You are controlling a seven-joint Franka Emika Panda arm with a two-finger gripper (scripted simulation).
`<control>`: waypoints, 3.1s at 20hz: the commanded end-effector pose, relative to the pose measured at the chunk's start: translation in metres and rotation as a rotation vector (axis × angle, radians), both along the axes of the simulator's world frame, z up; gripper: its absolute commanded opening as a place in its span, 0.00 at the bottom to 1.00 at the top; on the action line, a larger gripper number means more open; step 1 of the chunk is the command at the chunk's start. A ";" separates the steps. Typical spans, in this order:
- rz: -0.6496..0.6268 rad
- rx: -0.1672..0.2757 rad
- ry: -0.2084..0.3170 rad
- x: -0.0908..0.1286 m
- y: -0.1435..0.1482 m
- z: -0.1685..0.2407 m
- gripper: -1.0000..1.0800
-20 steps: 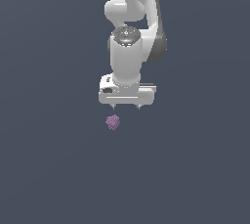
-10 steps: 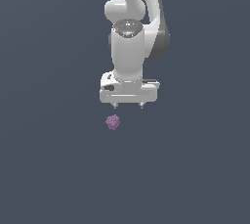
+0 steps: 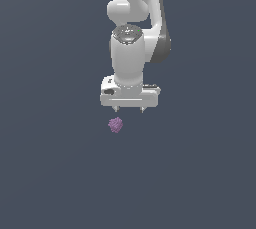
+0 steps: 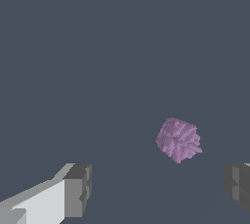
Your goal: Pick up the object and move it to a goal position.
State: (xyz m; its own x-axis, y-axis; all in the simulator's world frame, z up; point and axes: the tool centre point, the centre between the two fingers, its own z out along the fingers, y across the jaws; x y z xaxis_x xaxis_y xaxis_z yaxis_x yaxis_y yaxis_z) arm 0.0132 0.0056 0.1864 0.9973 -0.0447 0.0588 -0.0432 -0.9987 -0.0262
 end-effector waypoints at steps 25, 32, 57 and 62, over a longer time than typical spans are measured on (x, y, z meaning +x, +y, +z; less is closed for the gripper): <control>-0.461 -0.009 0.065 -0.018 -0.069 -0.095 0.96; -0.463 -0.009 0.065 -0.019 -0.070 -0.114 0.96; -0.466 -0.009 0.064 -0.018 -0.066 -0.140 0.00; -0.466 -0.009 0.064 -0.015 -0.051 -0.119 0.00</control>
